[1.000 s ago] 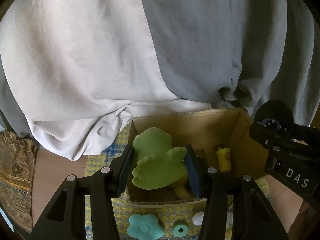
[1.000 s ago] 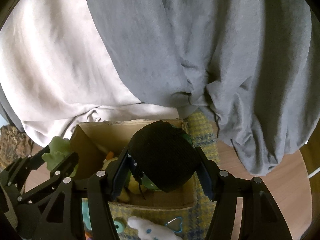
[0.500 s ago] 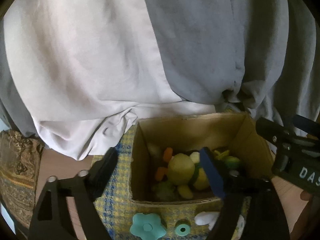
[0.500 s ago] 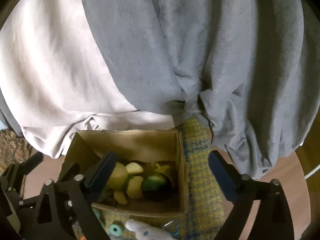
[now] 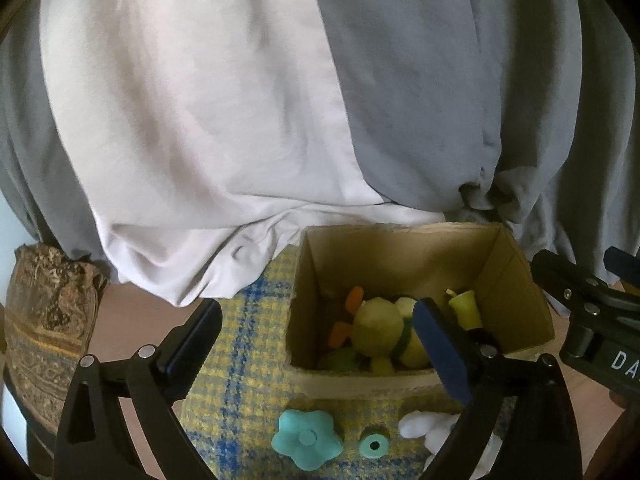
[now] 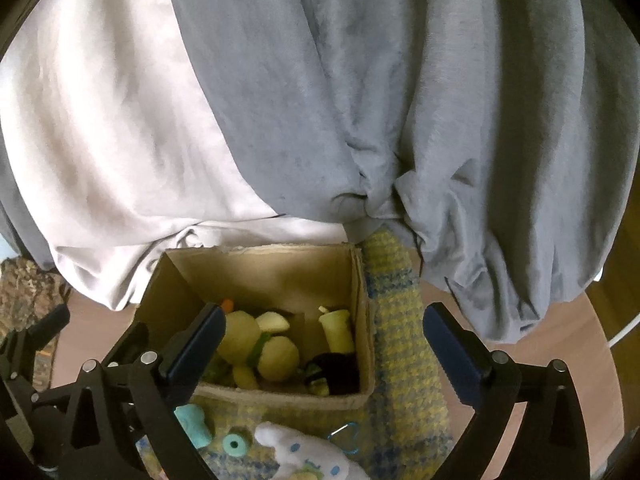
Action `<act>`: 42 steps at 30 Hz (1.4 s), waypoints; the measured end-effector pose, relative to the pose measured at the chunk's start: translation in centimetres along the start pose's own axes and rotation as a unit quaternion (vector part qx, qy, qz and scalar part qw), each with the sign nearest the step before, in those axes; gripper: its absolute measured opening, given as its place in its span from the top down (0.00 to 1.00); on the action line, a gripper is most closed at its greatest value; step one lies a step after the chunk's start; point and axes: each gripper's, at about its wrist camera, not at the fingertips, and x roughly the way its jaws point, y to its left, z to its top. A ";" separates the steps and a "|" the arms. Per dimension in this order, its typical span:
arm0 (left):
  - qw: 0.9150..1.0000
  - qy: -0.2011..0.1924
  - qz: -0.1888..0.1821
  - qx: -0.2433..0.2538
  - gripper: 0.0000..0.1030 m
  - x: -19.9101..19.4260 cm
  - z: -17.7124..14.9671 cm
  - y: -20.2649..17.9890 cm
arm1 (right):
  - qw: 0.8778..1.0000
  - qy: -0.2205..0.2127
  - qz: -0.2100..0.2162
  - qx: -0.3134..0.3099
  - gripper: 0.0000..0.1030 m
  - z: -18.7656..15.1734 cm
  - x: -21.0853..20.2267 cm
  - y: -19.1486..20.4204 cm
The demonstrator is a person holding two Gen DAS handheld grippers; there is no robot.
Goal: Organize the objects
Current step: 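Open both tools to drop the frog and pouch into the box, then pull both tools back from the box toward the remaining toys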
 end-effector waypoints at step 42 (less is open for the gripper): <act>0.997 0.006 0.063 -0.053 0.01 -3.5 -12.2 6.8 | 0.999 0.022 0.026 -0.022 0.03 -10.2 -2.3 4.1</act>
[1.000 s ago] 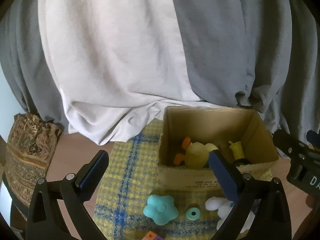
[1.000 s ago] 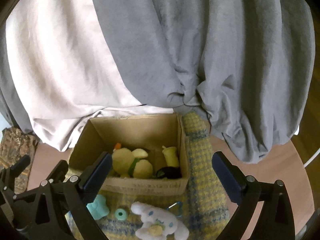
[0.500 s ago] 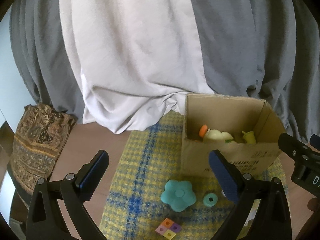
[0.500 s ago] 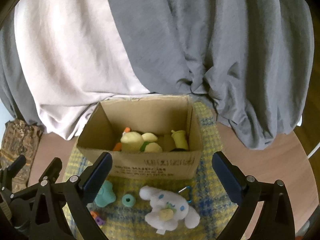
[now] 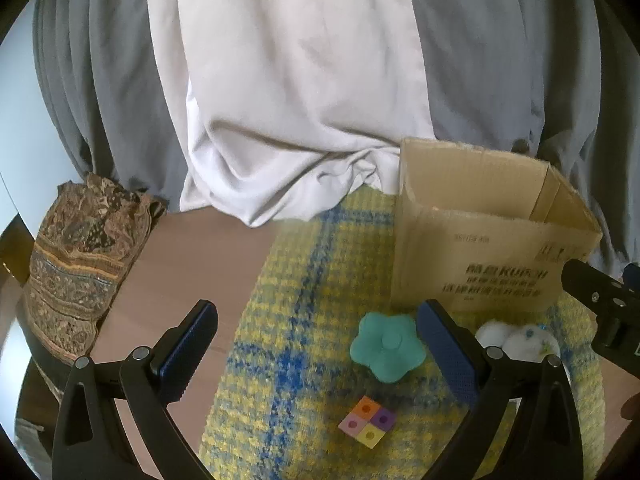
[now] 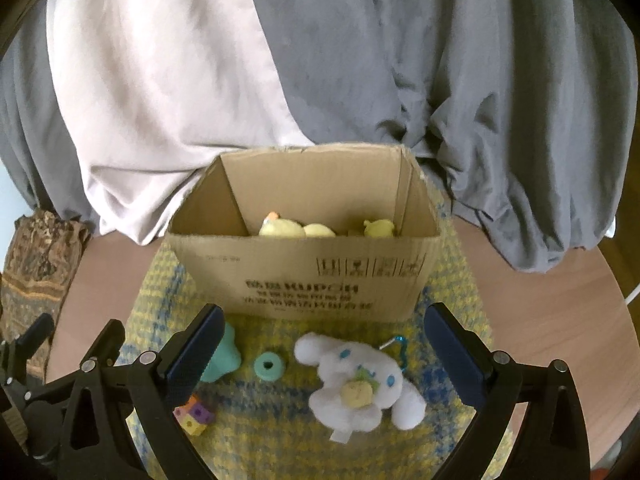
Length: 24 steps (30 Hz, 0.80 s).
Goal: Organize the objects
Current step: 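Pull both tools back from the box toward the remaining toys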
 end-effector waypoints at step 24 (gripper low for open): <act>0.998 0.047 -0.028 0.016 0.02 3.6 -7.0 -1.7 | 0.999 0.051 -0.016 -0.002 0.03 -6.5 2.6 -0.9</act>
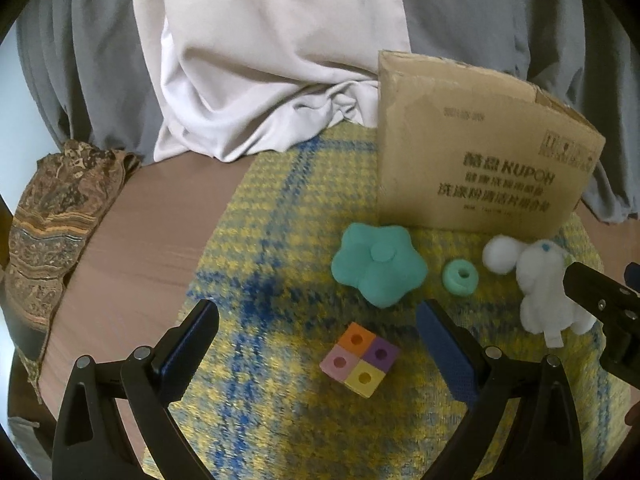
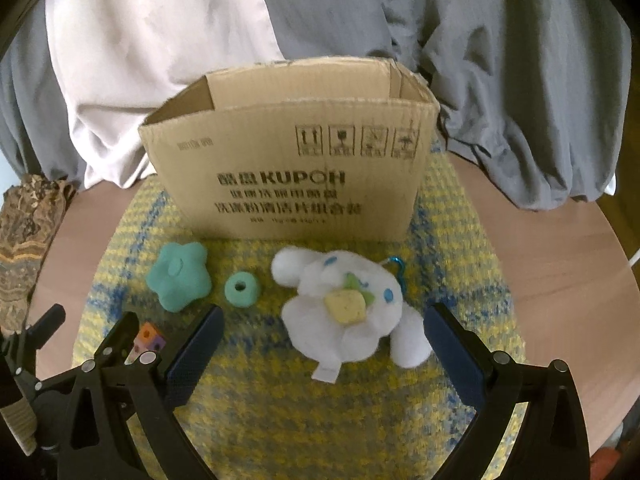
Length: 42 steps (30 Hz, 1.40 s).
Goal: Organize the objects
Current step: 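Pull both tools back from the box toward the remaining toys, then grasp the four-colour cube block with the left tool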
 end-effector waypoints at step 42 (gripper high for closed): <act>0.999 0.045 -0.027 -0.007 0.48 4.0 -3.2 -1.9 | 1.000 0.024 -0.007 0.002 0.02 -1.0 1.8 -1.9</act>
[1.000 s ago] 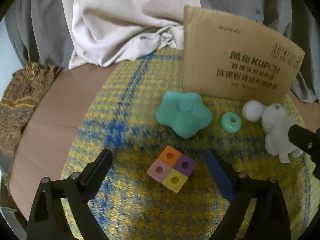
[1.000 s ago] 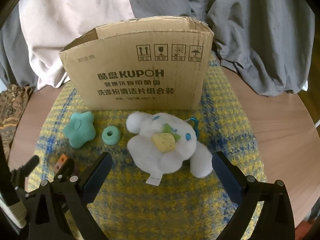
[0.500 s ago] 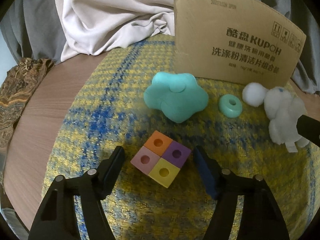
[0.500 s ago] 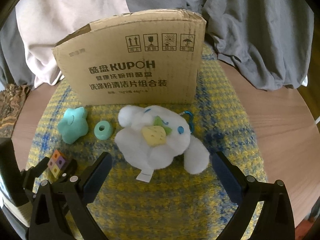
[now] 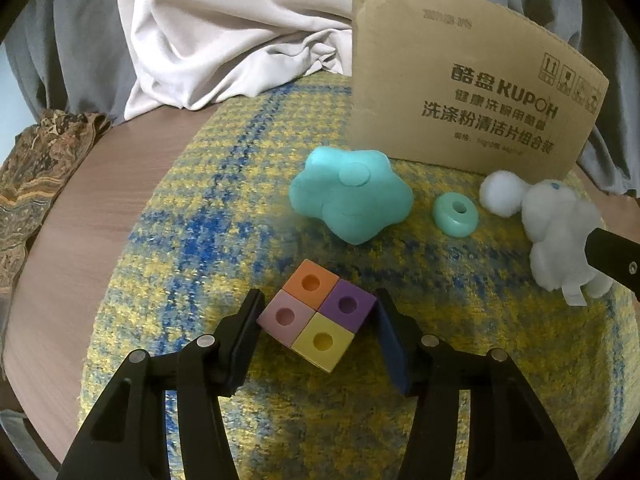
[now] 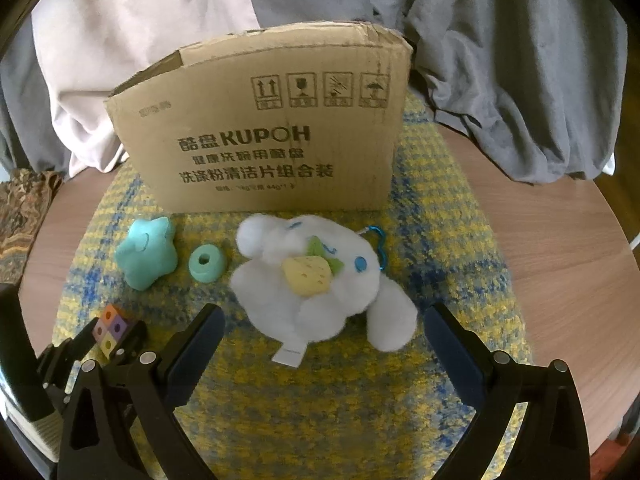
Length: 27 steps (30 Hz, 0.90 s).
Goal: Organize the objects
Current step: 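Grasp the four-colour cube block with the left tool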
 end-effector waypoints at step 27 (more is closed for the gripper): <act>0.997 -0.025 0.044 -0.061 0.48 -1.6 0.7 7.9 | 0.997 -0.006 0.020 -0.077 0.27 2.1 2.7 9.8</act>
